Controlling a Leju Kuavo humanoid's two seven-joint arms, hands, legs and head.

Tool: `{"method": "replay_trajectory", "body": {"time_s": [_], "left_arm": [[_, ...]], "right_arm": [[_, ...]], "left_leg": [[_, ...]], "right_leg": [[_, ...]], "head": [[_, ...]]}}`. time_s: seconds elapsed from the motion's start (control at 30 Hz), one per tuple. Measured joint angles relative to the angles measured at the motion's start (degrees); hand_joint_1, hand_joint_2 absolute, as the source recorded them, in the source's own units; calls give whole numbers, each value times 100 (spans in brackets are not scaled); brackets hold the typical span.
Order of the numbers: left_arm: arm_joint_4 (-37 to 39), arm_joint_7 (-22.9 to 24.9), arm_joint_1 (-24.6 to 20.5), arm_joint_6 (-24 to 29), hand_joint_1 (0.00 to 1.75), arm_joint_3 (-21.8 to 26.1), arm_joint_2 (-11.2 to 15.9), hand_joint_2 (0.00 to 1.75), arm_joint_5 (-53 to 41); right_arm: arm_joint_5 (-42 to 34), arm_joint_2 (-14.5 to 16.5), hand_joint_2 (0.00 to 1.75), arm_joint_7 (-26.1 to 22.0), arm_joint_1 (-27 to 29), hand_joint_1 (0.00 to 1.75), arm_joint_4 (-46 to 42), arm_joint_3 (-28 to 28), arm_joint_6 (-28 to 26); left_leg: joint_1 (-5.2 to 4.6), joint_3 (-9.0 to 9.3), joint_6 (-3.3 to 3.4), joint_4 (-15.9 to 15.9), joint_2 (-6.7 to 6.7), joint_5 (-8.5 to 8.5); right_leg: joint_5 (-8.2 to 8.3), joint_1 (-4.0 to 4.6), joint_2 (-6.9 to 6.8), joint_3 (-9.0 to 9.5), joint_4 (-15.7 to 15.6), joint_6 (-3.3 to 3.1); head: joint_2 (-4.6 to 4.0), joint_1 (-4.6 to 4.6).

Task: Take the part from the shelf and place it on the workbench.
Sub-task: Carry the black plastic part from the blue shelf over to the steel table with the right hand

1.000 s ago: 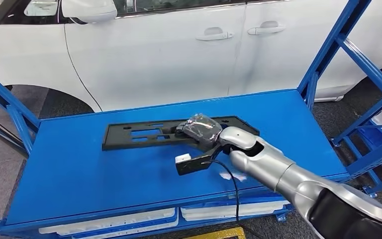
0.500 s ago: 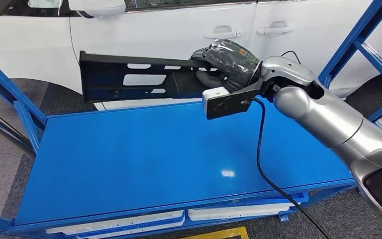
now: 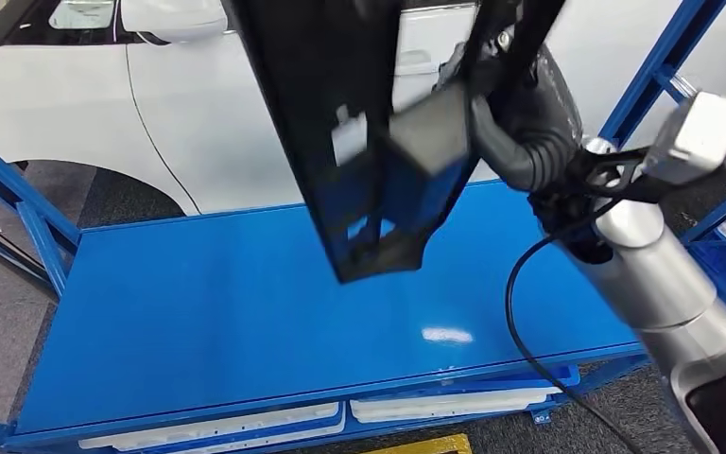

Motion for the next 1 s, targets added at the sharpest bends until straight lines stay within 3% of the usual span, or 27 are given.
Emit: {"method": "replay_trajectory", "body": {"time_s": [0.07,0.1,0.23,0.3,0.37,0.43,0.47,0.5,0.57,0.63,0.77,0.83,0.9,0.93,0.97,1.0], "left_arm": [[0,11,26,21,0,0,0,0,3],[0,13,39,33,0,0,-1,0,7],[0,-1,49,63,0,0,-8,0,13],[0,-8,53,68,0,0,-13,0,14],[0,-9,56,71,0,0,-14,0,15],[0,-14,55,75,0,0,-16,0,18],[0,-18,56,84,0,0,-19,0,22],[0,-23,58,94,0,0,-22,0,31],[0,-32,62,115,0,0,-29,0,53],[0,-39,64,130,0,0,-31,0,70],[0,-56,72,153,0,0,-30,0,75],[1,-67,63,162,0,0,-28,0,74],[1,-77,34,168,0,0,-28,0,73],[1,-78,20,169,0,0,-28,0,73],[1,-78,11,171,0,0,-28,0,73],[1,-75,11,172,0,0,-28,0,73]], "right_arm": [[-255,170,175,0,231,175,-227,-146,201],[-384,248,175,32,286,175,-311,-213,291],[-637,489,175,180,439,175,-532,-460,424],[-644,562,175,207,483,175,-601,-541,427],[-652,609,175,215,529,175,-636,-609,429],[-716,655,175,236,599,175,-647,-646,484],[-804,694,175,256,649,175,-664,-669,545],[-919,741,175,277,711,175,-702,-703,615],[-1128,864,175,287,890,175,-838,-804,710],[-1182,992,175,220,1168,175,-1015,-883,729],[-1033,1188,175,25,1771,175,-1307,-919,719],[-1002,1300,175,-33,1937,175,-1407,-913,690],[-990,1393,175,-47,2093,175,-1477,-897,638],[-987,1435,175,-38,2163,175,-1501,-886,608],[-985,1477,175,-22,2217,175,-1526,-875,578],[-984,1516,175,-4,2250,175,-1550,-869,556]], "left_leg": [[-11,382,56,-807,18,325],[-16,501,90,-1048,24,393],[-1,570,205,-1195,11,411],[21,581,264,-1239,24,433],[22,572,290,-1239,30,433],[22,562,291,-1228,30,431],[22,560,289,-1218,29,430],[23,560,282,-1203,27,425],[16,554,245,-1158,12,408],[8,548,181,-1132,-18,402],[14,514,48,-1088,-39,363],[18,299,-10,-616,-22,68],[24,-71,-44,200,-17,-309],[22,-198,-45,477,-17,-388],[18,-226,-34,549,-18,-363],[11,-142,-10,390,-19,-245]], "right_leg": [[-29,12,38,25,5,30],[-43,22,55,26,7,53],[-108,39,66,18,40,160],[-358,42,48,-127,403,204],[-750,35,36,-469,1142,227],[-893,28,33,-716,1640,239],[-792,22,30,-687,1570,239],[-605,15,28,-549,1283,235],[-241,7,31,-157,470,209],[-118,19,42,16,76,156],[-60,16,31,4,37,19],[-30,-2,22,4,18,-31],[-24,9,19,-3,22,-49],[-24,19,20,-3,24,-52],[-25,29,24,-1,25,-55],[-26,40,32,4,25,-57]], "head": [[0,0],[0,0],[0,1],[0,1],[0,0],[0,0],[0,0],[0,0],[0,1],[0,1],[0,1],[0,0],[0,0],[0,0],[0,0],[0,0]]}}
